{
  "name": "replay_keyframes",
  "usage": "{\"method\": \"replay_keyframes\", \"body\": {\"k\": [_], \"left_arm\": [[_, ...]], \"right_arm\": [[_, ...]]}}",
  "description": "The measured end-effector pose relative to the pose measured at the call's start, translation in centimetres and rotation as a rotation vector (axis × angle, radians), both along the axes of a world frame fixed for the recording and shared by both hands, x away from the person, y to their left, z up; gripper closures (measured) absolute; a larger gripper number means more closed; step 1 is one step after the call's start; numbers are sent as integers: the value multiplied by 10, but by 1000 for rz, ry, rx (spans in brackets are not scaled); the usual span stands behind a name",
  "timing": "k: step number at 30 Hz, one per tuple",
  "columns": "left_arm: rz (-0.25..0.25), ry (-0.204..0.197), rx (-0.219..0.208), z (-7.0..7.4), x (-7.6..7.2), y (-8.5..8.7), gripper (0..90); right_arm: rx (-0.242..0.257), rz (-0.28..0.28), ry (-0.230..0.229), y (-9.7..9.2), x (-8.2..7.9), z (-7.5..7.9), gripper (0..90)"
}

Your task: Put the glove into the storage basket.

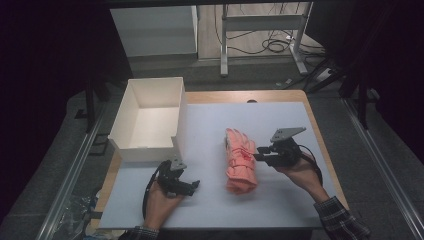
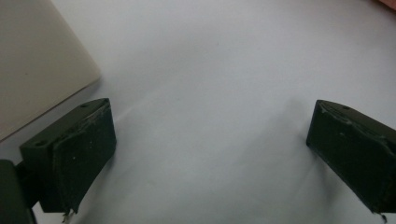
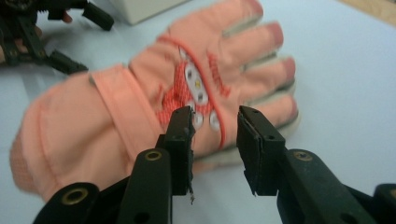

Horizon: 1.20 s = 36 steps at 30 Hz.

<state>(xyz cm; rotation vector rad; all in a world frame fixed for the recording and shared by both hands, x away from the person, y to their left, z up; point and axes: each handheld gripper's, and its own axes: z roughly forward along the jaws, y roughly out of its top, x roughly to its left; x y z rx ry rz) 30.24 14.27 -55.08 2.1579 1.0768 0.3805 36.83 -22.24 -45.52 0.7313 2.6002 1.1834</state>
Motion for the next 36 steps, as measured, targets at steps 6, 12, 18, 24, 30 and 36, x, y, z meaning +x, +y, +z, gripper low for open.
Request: {"method": "replay_keyframes", "body": {"k": [6, 12, 18, 24, 30, 36], "left_arm": [[2, 1, -2, 0, 0, 0, 13], [2, 1, -1, 0, 0, 0, 13], [2, 1, -2, 0, 0, 0, 13], [2, 1, -1, 0, 0, 0, 13], [2, 1, -1, 0, 0, 0, 13], [6, 3, 4, 0, 0, 0, 1]], "right_arm": [[-6, -31, 46, -13, -17, -31, 685], [-25, -17, 58, -12, -35, -53, 695], [-12, -8, 63, -4, -43, -64, 709], [-5, 5, 64, 7, -45, -68, 709], [-7, 18, 60, 19, -46, -69, 700], [-9, 29, 60, 29, -46, -70, 686]]}}
